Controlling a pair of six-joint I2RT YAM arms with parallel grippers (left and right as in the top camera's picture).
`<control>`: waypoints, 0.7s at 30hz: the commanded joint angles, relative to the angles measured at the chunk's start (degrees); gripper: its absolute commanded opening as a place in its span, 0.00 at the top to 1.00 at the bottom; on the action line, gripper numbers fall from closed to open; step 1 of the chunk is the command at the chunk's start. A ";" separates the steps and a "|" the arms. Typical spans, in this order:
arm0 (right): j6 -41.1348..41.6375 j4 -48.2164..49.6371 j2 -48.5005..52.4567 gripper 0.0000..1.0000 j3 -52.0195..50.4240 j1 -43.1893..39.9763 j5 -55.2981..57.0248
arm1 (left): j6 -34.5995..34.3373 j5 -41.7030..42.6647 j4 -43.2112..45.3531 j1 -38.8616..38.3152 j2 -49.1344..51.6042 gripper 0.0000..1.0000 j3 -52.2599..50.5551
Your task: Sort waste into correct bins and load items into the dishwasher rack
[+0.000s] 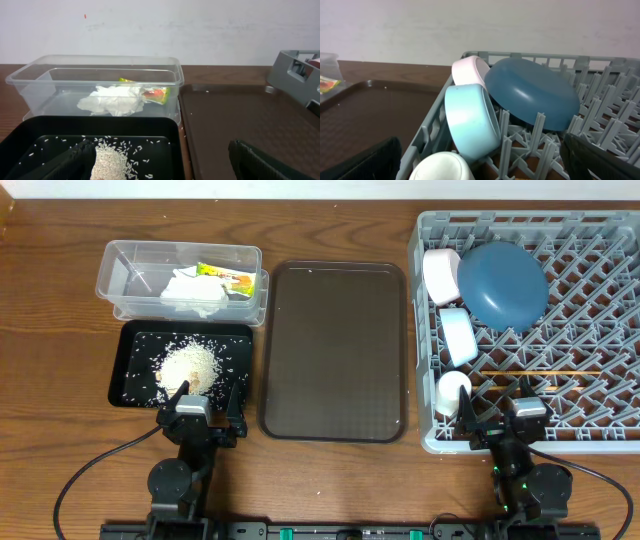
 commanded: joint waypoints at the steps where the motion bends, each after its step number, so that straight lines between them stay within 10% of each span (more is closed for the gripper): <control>1: -0.85 -0.07 -0.39 0.01 -0.15 0.55 -0.02 | 1.03 0.61 -2.34 0.35 -0.35 0.12 -0.70; 21: -0.85 -0.07 -0.39 0.01 -0.15 0.55 -0.02 | 1.01 0.61 -2.34 0.35 -0.35 0.12 -0.70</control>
